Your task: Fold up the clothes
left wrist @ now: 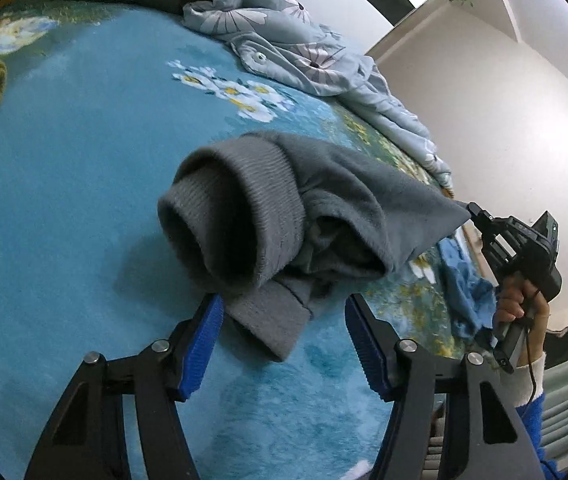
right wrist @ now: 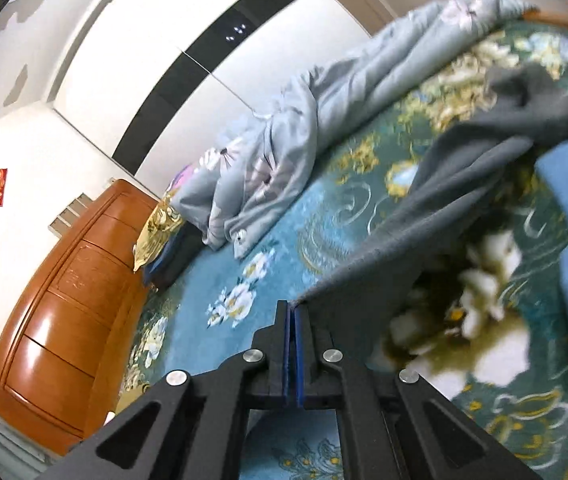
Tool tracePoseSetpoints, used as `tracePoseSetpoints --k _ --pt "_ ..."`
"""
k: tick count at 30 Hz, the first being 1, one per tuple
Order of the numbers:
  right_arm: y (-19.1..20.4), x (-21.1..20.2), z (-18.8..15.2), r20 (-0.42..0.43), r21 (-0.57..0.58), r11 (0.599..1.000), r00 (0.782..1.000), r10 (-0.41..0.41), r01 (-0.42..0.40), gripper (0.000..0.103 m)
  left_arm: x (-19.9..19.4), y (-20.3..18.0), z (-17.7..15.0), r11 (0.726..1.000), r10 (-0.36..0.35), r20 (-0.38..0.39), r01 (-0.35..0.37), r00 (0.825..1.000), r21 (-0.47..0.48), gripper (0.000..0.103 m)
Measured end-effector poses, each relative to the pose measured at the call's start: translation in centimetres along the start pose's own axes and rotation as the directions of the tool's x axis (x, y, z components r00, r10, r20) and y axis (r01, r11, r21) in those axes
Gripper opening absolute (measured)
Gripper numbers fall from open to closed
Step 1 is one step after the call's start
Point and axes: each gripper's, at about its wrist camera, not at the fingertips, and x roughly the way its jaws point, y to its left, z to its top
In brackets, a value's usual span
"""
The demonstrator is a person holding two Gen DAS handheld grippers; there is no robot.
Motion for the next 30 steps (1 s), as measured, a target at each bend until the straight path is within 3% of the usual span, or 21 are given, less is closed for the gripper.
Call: tracePoseSetpoints --k 2,10,11,13,15,19,24,27,30 --pt "-0.1 -0.5 0.0 -0.009 -0.001 1.0 1.0 -0.005 0.005 0.002 0.5 0.0 0.3 0.999 -0.032 0.0 0.032 0.999 -0.012 0.065" --pt "-1.1 -0.6 0.0 -0.042 0.011 1.0 0.999 -0.005 0.005 0.002 0.8 1.8 1.5 0.998 -0.052 0.074 0.055 0.996 -0.038 0.064" --pt "-1.1 -0.6 0.0 -0.043 0.009 1.0 0.999 -0.007 0.008 0.002 0.7 2.0 1.6 0.997 -0.067 0.081 0.07 0.994 -0.043 0.059" --pt "-0.9 -0.6 0.1 -0.046 0.001 1.0 0.999 -0.014 0.014 0.002 0.8 2.2 1.9 0.991 -0.109 0.082 0.115 0.991 -0.063 0.024" --pt "-0.7 -0.7 0.0 -0.049 -0.002 1.0 0.999 -0.021 0.021 0.002 1.0 2.1 2.1 0.99 -0.114 0.077 0.12 0.991 -0.078 0.007" --pt "0.1 -1.7 0.1 -0.043 -0.018 0.999 0.999 -0.032 0.031 0.002 -0.4 1.2 2.8 0.989 -0.128 0.131 0.136 0.983 -0.055 0.003" --pt "2.4 -4.5 0.4 -0.02 -0.065 0.998 1.0 -0.019 0.018 0.002 -6.0 0.6 6.3 0.984 -0.167 0.246 0.177 0.955 -0.022 0.003" --pt "5.8 -7.4 -0.2 0.006 -0.159 0.987 1.0 0.029 -0.027 0.002 -10.9 0.1 8.0 0.983 -0.183 0.324 0.181 0.928 0.037 0.004" --pt "9.0 -10.3 -1.7 0.021 -0.269 0.961 0.997 0.071 -0.063 0.002 -14.6 -0.5 7.5 0.981 -0.185 0.338 0.155 0.923 0.113 0.005"
